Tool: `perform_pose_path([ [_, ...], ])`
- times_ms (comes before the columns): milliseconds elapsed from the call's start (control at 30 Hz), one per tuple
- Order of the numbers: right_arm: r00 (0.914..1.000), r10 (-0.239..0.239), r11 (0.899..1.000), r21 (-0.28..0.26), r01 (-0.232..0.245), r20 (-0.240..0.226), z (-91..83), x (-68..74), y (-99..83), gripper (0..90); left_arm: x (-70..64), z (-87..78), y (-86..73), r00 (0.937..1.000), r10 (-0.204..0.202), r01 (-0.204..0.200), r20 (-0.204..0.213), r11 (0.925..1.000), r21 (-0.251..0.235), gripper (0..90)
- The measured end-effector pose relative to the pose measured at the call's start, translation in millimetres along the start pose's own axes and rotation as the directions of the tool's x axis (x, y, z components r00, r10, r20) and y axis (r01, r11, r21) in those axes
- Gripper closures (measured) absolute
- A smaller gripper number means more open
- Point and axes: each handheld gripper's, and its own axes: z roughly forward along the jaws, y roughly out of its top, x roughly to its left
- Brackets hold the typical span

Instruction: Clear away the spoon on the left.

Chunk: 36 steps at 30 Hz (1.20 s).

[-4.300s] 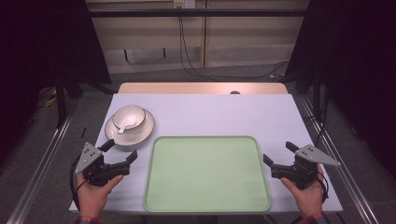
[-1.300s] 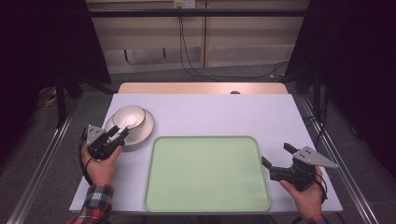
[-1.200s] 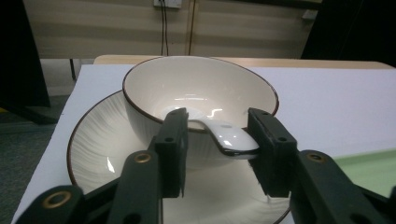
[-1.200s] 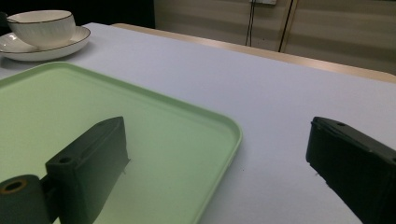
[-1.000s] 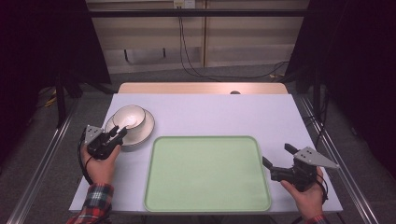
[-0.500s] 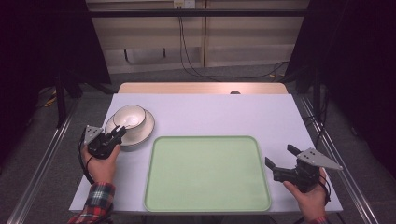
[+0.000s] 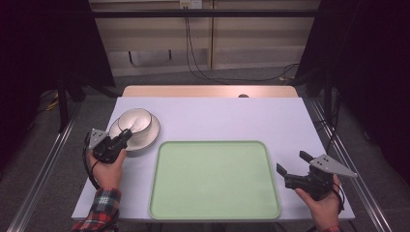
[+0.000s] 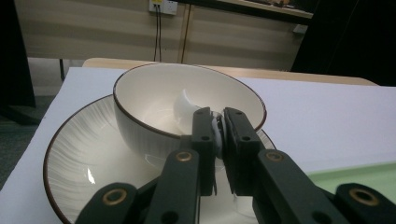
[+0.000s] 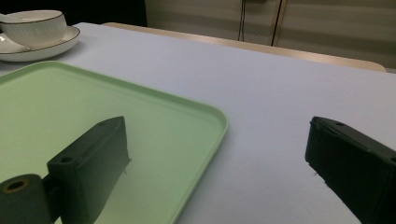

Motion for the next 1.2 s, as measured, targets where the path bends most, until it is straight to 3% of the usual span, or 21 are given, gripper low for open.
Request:
perform_pose_path([
  [400,0.9999,-0.006,1.0,0.0,0.006,-0.009,1.2,0.2,0.1,5.4,2.3,-3.5,7.6,0.9998,-0.013,0.014,0.017,0.9993,-0.035,84.5],
  [600,0.9999,-0.009,1.0,0.0,0.009,-0.005,1.2,-0.5,0.1,5.4,3.2,-5.7,10.9,0.9994,-0.025,0.025,0.025,0.9994,-0.025,84.6],
  [667,1.0,-0.008,1.0,-0.006,0.008,-0.003,1.1,-1.0,0.6,5.4,2.9,-4.7,13.4,0.9991,-0.035,0.036,0.025,0.999,-0.027,84.6],
  [1000,0.9995,-0.02,1.0,-0.007,0.02,-0.026,7.7,2.2,3.5,5.3,-6.1,5.4,33.8,0.9997,-0.004,0.004,0.025,0.9999,-0.012,84.8],
  [1200,0.9994,-0.021,1.0,-0.01,0.021,-0.028,11.6,0.8,3.9,5.3,-5.8,12.7,41.2,0.9997,-0.013,0.014,0.02,0.9998,-0.014,84.8],
])
